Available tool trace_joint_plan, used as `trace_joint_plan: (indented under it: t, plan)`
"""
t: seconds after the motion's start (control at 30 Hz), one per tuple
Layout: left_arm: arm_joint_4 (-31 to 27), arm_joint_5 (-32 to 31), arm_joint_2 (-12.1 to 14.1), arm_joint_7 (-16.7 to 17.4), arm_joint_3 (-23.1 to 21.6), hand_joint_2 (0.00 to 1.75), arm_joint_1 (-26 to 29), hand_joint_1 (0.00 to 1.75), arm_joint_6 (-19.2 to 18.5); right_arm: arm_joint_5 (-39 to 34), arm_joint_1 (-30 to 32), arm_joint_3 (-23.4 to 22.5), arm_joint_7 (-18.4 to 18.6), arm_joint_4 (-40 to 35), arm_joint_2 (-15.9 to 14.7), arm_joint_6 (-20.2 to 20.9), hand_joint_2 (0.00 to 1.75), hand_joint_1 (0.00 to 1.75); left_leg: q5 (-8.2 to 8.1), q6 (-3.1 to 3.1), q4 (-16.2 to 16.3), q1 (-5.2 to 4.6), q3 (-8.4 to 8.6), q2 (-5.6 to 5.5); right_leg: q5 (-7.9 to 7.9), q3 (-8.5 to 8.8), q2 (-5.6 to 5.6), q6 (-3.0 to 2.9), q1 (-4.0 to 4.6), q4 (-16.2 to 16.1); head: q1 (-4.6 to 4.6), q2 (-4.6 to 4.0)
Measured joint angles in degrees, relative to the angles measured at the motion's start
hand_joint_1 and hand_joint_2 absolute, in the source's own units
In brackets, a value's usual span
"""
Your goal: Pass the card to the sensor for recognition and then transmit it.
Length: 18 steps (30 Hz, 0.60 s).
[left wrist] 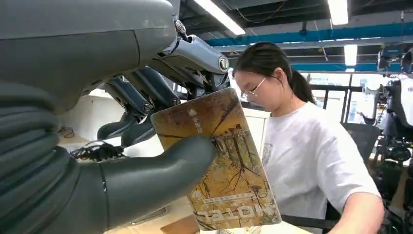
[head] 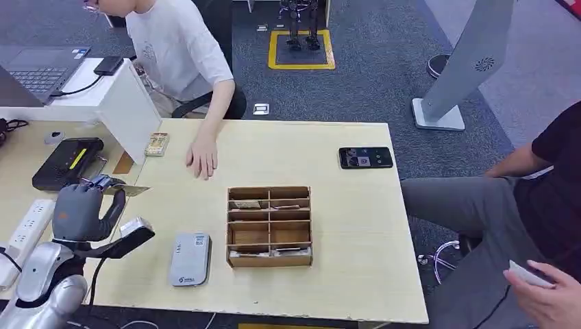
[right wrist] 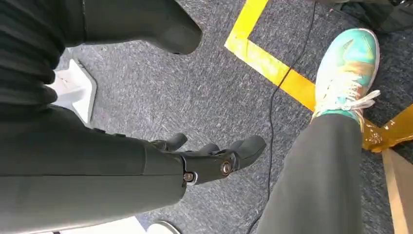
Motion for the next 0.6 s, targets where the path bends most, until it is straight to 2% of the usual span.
trace_joint_plan:
  t: [0.07,0.13,0.23,0.27,0.6]
  plan:
    - [-0.02,3.66,-0.28,-2.1,0.02,1.75,0.0,1.75,-0.39,0.0,-0.02,-0.09,-0.15,0.0,0.0,0.0,1.75,0.0,0.0,0.0,0.0,0.0,0.0,0.0,0.0,0.0,0.0,0.0,0.0,0.0,0.0,0.0]
    - [-0.26,8.96,-0.76,-3.41,0.24,1.75,0.0,1.75,-2.96,0.0,-0.02,-0.3,-0.2,0.0,0.0,-0.04,1.75,0.0,0.0,0.0,0.0,-0.01,0.0,0.0,0.0,0.0,0.0,0.0,0.0,0.0,0.0,0.0]
    - [-1.79,16.88,-1.68,-1.81,0.31,1.75,0.23,1.75,-11.99,0.0,-0.01,-0.87,-0.17,0.02,0.0,-0.55,1.75,0.0,0.0,0.0,0.0,-0.01,-0.02,-0.01,0.0,0.0,-0.02,0.0,0.0,0.0,0.02,0.0]
    - [-2.36,18.26,-1.9,-1.55,0.31,1.75,0.52,1.75,-13.52,0.0,-0.01,-1.0,-0.18,0.02,0.0,-0.79,1.75,0.0,0.0,0.0,0.0,0.0,-0.02,0.0,0.0,0.0,0.0,0.0,0.0,0.0,-0.02,0.0]
    - [-4.96,19.36,-2.82,-1.16,0.37,1.75,1.19,1.75,-14.67,0.02,0.11,-1.88,-0.17,0.39,0.0,-0.92,1.75,0.0,0.01,-0.01,0.0,0.0,-0.02,-0.01,0.0,-0.01,-0.02,0.0,0.0,0.0,-0.02,0.0]
